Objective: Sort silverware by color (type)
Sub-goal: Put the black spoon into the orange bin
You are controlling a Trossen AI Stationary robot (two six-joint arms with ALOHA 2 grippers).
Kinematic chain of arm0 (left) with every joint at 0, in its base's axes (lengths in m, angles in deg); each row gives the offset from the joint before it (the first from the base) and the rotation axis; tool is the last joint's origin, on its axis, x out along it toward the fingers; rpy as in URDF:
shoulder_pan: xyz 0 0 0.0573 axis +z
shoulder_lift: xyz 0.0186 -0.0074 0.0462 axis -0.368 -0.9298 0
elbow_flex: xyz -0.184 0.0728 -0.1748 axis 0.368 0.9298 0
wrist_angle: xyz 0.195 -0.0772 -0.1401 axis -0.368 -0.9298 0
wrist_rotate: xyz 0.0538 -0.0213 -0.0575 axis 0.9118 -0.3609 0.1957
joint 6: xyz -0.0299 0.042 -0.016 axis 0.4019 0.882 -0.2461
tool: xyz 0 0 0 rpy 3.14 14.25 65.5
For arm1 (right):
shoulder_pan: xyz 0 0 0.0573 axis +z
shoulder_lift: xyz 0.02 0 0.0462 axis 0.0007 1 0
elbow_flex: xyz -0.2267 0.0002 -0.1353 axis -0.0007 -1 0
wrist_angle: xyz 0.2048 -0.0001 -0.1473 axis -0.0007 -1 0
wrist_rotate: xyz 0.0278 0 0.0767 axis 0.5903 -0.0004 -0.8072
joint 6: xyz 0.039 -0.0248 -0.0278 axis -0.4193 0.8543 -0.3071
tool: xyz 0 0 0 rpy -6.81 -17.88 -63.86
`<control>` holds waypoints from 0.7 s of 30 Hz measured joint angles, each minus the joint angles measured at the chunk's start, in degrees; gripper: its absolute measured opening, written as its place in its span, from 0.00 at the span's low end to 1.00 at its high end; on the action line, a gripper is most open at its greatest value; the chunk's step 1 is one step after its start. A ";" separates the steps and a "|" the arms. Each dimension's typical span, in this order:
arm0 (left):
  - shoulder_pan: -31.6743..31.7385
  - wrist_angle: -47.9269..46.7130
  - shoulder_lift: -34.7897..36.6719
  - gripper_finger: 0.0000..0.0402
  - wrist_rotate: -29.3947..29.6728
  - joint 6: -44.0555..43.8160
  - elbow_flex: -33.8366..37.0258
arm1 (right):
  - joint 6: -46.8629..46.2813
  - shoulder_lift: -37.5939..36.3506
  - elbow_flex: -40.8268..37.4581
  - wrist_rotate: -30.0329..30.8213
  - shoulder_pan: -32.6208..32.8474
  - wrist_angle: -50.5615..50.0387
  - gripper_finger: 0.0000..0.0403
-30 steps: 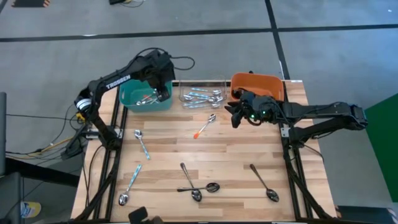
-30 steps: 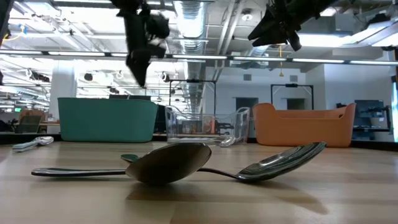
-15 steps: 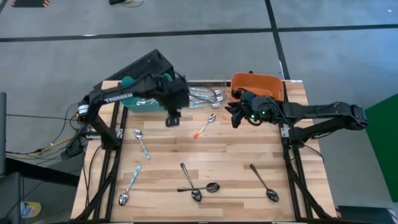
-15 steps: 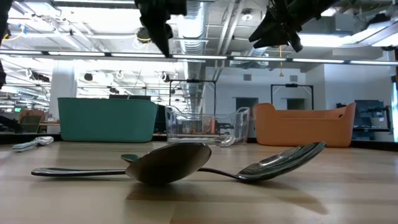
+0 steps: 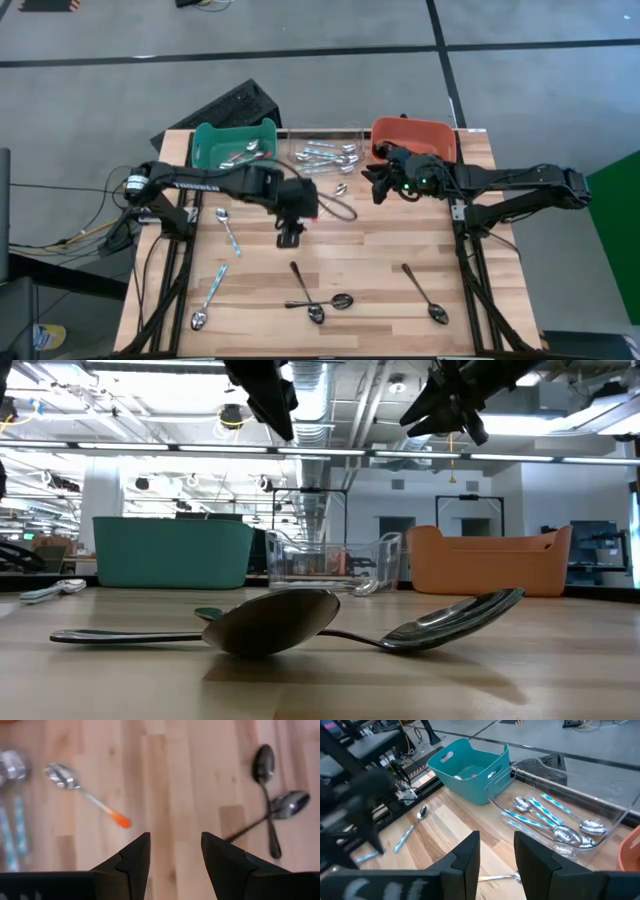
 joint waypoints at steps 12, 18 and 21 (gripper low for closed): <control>-6.48 2.22 -0.80 0.41 0.02 -2.85 9.59 | -7.27 0.00 -0.01 0.20 0.09 -0.36 0.35; -10.83 5.65 -0.82 0.41 -0.02 -4.11 15.57 | -7.93 0.00 0.01 0.31 -0.04 -2.00 0.35; -12.93 7.02 -0.82 0.41 -0.04 -5.50 17.08 | -9.82 0.02 0.01 0.31 -0.69 -2.63 0.35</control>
